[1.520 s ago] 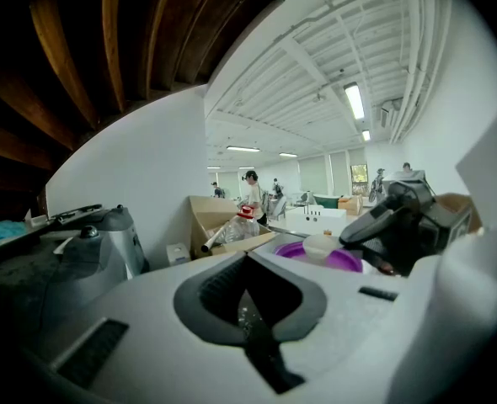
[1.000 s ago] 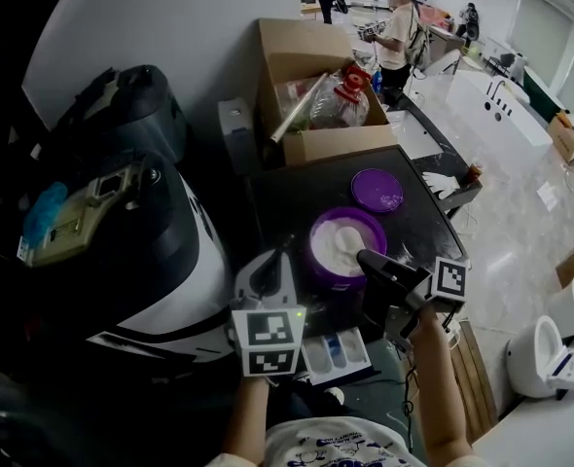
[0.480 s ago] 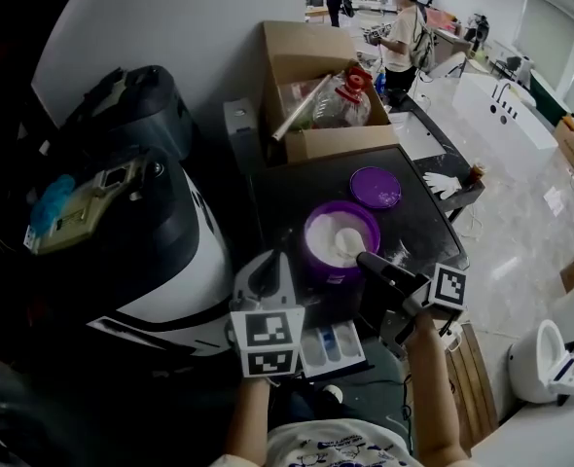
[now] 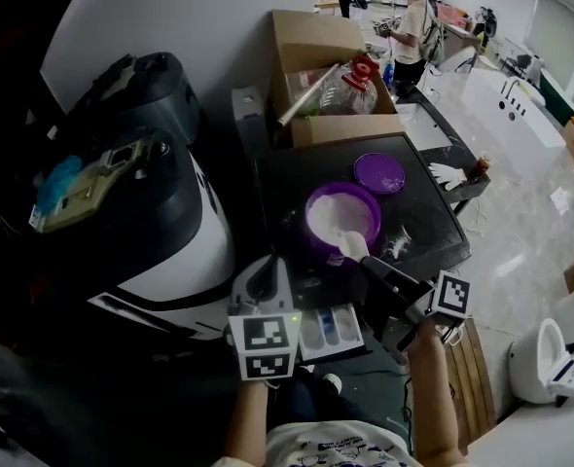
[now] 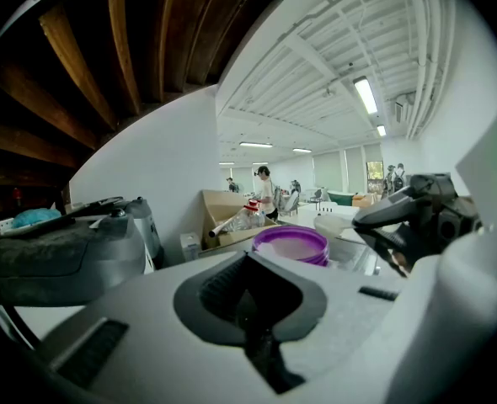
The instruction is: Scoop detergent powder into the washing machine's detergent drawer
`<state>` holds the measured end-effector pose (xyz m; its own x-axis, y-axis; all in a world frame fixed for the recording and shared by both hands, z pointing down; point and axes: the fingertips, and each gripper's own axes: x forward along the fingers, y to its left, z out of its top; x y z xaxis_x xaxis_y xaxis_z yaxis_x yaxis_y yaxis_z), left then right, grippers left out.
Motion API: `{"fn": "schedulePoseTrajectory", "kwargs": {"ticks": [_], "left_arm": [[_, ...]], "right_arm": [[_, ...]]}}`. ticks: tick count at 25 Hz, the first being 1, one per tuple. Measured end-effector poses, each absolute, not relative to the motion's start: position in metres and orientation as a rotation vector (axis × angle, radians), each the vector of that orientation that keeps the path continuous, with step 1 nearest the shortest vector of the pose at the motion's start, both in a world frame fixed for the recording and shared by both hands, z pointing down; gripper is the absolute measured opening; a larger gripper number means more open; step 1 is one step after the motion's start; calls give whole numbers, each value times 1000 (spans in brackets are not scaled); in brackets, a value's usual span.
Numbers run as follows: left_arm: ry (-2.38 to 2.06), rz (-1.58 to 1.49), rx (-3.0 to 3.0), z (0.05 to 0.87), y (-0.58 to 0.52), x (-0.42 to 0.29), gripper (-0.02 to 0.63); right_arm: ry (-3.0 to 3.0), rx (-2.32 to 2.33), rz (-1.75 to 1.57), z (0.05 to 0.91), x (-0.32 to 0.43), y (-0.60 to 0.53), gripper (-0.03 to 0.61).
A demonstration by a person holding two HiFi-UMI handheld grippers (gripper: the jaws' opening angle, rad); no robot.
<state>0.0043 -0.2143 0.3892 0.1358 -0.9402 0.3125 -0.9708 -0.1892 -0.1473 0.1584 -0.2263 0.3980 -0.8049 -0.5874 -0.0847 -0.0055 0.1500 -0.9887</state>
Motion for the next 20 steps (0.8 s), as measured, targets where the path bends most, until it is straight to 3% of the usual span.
{"fn": "schedulePoseTrajectory", "kwargs": {"ticks": [20], "left_arm": [[-1793, 608, 2313, 433, -180, -1, 2]], "right_arm": [[1971, -672, -1753, 449, 157, -161, 20]]}}
